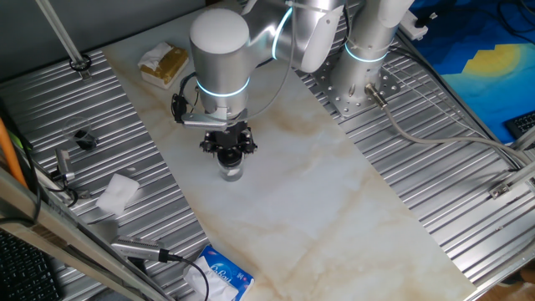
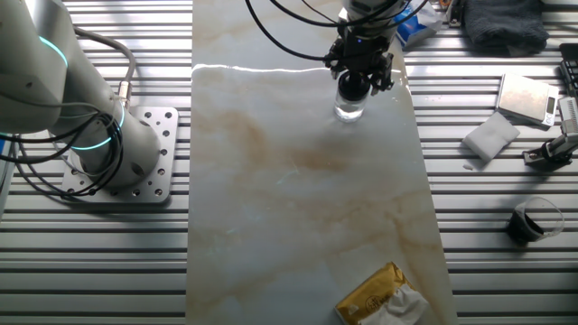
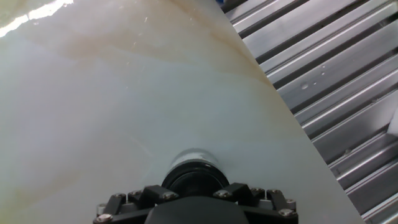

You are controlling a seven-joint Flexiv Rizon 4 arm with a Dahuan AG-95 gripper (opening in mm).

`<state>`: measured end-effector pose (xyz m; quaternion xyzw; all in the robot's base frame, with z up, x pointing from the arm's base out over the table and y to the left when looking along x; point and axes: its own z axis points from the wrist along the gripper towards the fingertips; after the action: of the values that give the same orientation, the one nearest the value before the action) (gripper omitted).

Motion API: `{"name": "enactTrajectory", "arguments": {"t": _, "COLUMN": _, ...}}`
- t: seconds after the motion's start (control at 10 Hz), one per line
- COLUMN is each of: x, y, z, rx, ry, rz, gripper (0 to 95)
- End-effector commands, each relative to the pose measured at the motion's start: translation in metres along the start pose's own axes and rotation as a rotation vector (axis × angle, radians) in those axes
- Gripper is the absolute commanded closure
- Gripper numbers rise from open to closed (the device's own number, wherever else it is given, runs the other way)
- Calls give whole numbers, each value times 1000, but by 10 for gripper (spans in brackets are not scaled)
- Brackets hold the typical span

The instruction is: Screw the lid onto the jar

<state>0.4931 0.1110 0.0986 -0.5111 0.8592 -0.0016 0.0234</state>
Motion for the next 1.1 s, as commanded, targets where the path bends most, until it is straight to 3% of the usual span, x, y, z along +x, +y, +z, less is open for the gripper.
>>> {"name": "enactTrajectory", "arguments": {"t": 0.1, "x": 0, "y": 0, "z": -2, "rx": -5, "ry": 1, "rz": 1, "gripper": 190}}
{"name": "enactTrajectory", "arguments": {"t": 0.2, "x": 0, "y": 0, "z": -2, "rx": -8, "ry": 3, "rz": 2, "gripper": 190}}
{"name": "enactTrajectory", "arguments": {"t": 0.3, "x": 0, "y": 0, "z": -2, "rx": -10, "ry": 3, "rz": 1, "gripper": 380}}
{"name": "enactTrajectory", "arguments": {"t": 0.7, "x": 0, "y": 0, "z": -5, "rx": -21, "ry": 10, "rz": 1, "gripper": 380}}
{"name": "enactTrajectory", "arguments": {"t": 1.1, "x": 0, "y": 1, "z": -3, "rx": -13, "ry": 8, "rz": 6, "gripper": 380}}
